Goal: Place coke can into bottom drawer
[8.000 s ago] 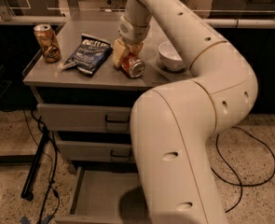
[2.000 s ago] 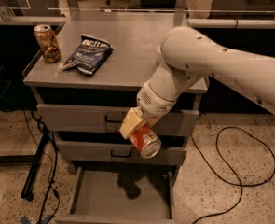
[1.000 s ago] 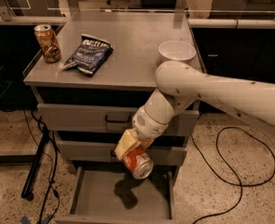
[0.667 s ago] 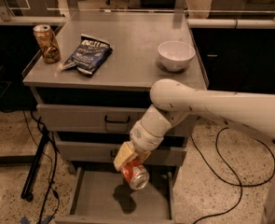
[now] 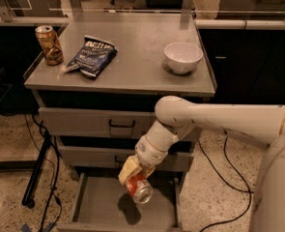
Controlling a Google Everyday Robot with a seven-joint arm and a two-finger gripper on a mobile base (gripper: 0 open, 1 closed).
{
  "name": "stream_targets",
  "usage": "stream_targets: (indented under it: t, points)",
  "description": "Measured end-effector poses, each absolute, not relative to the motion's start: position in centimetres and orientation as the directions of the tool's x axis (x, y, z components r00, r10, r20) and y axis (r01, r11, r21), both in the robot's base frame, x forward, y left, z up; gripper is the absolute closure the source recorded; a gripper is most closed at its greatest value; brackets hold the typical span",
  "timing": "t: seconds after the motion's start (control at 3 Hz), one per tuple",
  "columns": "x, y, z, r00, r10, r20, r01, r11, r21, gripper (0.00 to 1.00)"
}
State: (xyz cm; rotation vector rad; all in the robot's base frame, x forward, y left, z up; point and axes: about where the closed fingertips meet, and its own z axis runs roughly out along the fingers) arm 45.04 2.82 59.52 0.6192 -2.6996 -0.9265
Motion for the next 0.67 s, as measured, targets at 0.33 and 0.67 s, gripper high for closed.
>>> stream_targets:
  t: [0.33, 0.67]
  points:
    - [44.7, 2.8, 58.8, -0.886, -0.456, 0.080, -0.304, 0.703, 0.643, 1.00]
    - [43.0, 2.1, 53.4, -0.904, -0.397, 0.157, -0.183, 0.692, 0.698, 1.00]
